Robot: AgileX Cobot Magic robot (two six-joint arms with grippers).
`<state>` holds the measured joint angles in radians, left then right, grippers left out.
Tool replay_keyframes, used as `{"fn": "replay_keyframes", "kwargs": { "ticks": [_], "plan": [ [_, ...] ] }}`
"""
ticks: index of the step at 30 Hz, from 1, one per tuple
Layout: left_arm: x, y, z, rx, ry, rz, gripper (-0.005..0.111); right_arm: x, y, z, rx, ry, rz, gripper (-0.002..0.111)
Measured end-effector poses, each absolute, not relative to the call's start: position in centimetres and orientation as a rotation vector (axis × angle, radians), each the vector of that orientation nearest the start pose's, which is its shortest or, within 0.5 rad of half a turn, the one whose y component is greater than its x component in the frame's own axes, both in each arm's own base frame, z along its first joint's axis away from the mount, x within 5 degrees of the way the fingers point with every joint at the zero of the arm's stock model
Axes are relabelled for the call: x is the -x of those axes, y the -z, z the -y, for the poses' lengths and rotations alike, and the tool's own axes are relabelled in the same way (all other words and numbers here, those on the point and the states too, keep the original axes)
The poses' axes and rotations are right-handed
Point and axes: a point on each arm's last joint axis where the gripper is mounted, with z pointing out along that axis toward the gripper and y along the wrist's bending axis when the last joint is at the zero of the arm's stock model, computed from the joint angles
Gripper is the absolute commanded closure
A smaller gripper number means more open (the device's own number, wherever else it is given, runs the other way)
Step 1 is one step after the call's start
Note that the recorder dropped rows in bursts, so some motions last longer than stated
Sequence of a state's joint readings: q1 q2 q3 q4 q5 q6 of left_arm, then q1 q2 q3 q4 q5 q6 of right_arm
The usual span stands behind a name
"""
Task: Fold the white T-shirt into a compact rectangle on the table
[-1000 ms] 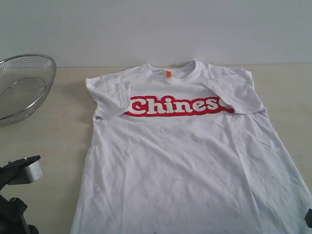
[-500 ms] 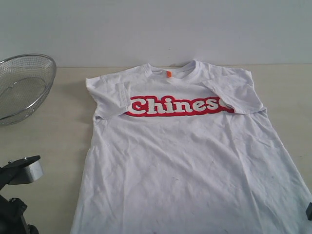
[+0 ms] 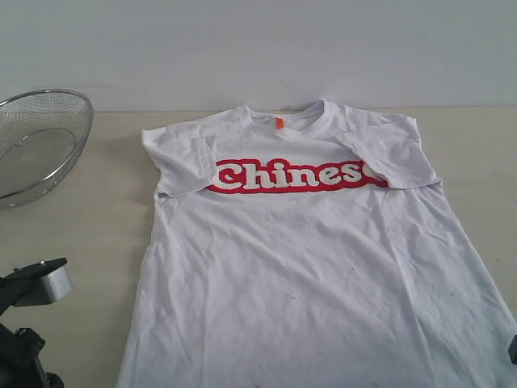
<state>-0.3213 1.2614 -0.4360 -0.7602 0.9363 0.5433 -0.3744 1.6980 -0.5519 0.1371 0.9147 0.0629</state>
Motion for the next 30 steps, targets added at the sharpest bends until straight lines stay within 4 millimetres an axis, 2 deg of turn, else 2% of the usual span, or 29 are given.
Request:
{"fn": "replay_keyframes", "kwargs": {
  "ticks": [15, 18, 23, 30],
  "plan": [
    [-13.1, -17.6, 9.7, -0.556, 0.922, -2.985, 0.102, -18.0, -11.0, 5.0, -0.870, -0.453, -3.316, 0.059],
    [-13.1, -17.6, 9.7, -0.556, 0.922, -2.985, 0.102, -18.0, -11.0, 5.0, -0.859, -0.455, -3.316, 0.071],
    [-13.1, -17.6, 9.7, -0.556, 0.922, -2.985, 0.102, -18.2, -10.9, 5.1, -0.843, -0.450, -3.299, 0.106],
    [-13.1, -17.6, 9.7, -0.556, 0.922, -2.985, 0.102, -18.3, -10.9, 5.1, -0.846, -0.458, -3.282, 0.108]
  ]
}}
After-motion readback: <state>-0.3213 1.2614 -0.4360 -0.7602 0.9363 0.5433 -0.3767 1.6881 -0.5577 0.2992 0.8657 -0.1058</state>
